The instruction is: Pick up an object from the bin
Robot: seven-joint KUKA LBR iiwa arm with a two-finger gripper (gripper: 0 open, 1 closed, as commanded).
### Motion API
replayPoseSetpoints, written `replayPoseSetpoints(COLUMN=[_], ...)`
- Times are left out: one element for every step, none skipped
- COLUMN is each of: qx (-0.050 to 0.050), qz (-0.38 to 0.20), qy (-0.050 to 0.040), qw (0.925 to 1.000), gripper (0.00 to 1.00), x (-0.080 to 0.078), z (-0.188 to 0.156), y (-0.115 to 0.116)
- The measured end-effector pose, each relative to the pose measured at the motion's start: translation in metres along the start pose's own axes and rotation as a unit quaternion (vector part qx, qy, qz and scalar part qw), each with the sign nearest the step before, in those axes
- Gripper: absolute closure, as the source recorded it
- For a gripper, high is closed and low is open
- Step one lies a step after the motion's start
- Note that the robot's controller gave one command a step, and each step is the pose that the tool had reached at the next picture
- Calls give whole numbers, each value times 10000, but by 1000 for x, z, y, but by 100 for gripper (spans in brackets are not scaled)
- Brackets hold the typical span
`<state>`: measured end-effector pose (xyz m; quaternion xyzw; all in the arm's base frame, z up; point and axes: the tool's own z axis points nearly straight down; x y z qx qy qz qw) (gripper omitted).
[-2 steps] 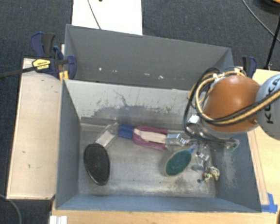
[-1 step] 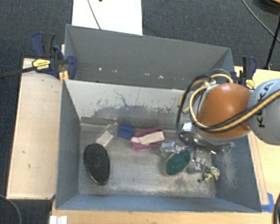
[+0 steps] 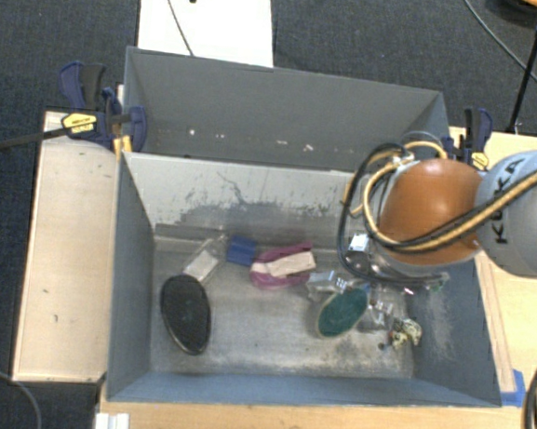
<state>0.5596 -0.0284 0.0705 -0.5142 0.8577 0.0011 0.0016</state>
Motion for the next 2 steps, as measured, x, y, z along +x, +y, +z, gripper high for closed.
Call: replayPoseSetpoints(qx=[-4, 41], qz=[2, 27], qy=[1, -5], qw=[10000, 10000], gripper=[100, 100], x=[0, -2], z=[0, -77], y=[0, -2])
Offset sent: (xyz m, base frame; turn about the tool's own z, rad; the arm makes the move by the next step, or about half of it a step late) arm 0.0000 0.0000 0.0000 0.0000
